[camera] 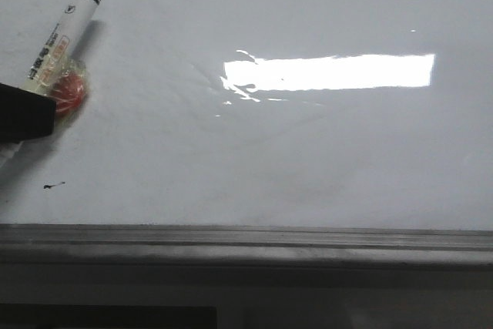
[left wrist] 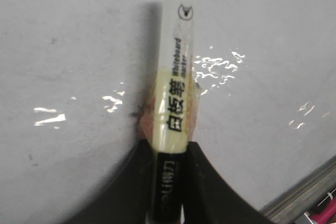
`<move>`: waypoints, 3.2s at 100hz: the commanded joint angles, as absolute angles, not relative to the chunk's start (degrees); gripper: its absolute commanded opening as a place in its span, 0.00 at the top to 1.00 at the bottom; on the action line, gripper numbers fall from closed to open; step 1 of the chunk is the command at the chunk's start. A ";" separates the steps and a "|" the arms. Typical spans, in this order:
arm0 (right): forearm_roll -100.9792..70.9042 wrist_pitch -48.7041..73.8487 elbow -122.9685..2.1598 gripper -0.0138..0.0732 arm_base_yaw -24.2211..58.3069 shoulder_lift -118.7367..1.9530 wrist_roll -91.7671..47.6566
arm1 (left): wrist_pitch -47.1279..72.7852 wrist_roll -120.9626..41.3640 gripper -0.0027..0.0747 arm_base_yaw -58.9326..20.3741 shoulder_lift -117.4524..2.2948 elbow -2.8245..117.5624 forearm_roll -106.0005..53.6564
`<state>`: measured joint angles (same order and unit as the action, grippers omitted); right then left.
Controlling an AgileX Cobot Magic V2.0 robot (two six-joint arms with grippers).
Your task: Write number 6 on whiteboard
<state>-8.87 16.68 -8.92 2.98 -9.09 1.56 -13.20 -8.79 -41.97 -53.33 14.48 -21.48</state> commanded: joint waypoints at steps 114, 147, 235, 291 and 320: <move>-20.31 1.64 -35.18 0.41 52.20 -52.81 -6.10 | -3.18 -22.78 0.99 -61.01 -54.46 28.16 -3.91; -24.74 -0.33 -35.18 0.51 52.20 -55.74 -6.10 | -3.84 -22.78 0.99 -61.92 -54.46 28.16 -3.91; -26.21 -2.71 -35.95 0.92 51.84 -56.96 -5.99 | -2.39 -22.78 0.52 -49.63 -41.35 28.26 -9.14; -23.04 8.19 -53.76 0.92 36.02 -62.12 -6.49 | 2.98 -22.57 0.58 -38.85 -31.76 28.26 -9.17; -25.58 8.00 -47.63 0.91 38.92 -69.04 -6.49 | 2.98 -22.57 0.58 -38.85 -31.76 28.26 -9.17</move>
